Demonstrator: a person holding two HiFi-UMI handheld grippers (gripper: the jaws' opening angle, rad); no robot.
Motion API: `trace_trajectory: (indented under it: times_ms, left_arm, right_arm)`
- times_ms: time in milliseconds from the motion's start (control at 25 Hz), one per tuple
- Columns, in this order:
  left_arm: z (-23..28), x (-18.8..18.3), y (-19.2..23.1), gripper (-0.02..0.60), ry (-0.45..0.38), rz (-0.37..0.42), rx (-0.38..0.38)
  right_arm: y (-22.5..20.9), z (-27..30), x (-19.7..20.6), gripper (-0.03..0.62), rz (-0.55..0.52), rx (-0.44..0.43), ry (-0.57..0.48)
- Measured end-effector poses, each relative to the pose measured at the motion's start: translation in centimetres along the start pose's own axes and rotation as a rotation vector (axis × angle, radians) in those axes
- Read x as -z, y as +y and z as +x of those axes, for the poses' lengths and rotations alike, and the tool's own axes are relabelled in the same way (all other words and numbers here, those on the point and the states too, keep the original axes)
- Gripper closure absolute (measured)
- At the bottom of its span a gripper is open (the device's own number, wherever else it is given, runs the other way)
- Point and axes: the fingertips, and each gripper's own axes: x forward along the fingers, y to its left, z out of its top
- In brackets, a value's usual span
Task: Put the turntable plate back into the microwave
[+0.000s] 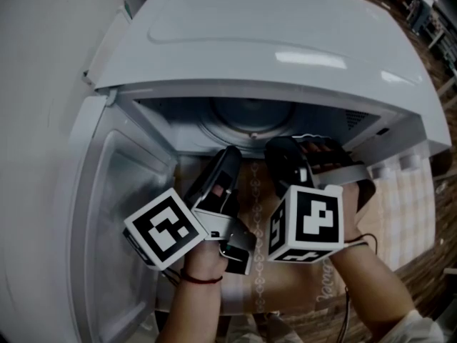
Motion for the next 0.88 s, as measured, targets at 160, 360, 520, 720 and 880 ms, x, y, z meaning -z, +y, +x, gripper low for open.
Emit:
trace_trajectory:
  times_ms: [160,360,520,720,880]
  left_arm:
    - [-0.01,0.04,-0.18,0.489,-0.004,-0.012,0.012]
    - [-0.19,0.17,-0.06,0.489,-0.004,-0.029,0.011]
    - [-0.5,0.17,0.06,0.489,-0.006,-0.034,0.009]
    - [-0.61,0.22,-0.05,0.489,-0.009,-0.045,0.019]
    - [-0.73,0.23,-0.12,0.489,-0.012,-0.031,0.024]
  right_arm:
    - [-0.03,0.0,0.01,0.543,0.001,0.008,0.0]
    - [0.02,0.04,-0.07,0.543,-0.003,0.009,0.001]
    - [0.02,0.03,-0.08,0.543,-0.003,0.01,-0.001]
    - [0.05,0.05,-0.11,0.543,0.0,0.007,-0.006]
    - [0.06,0.03,-0.12,0.542,0.01,0.001,-0.018]
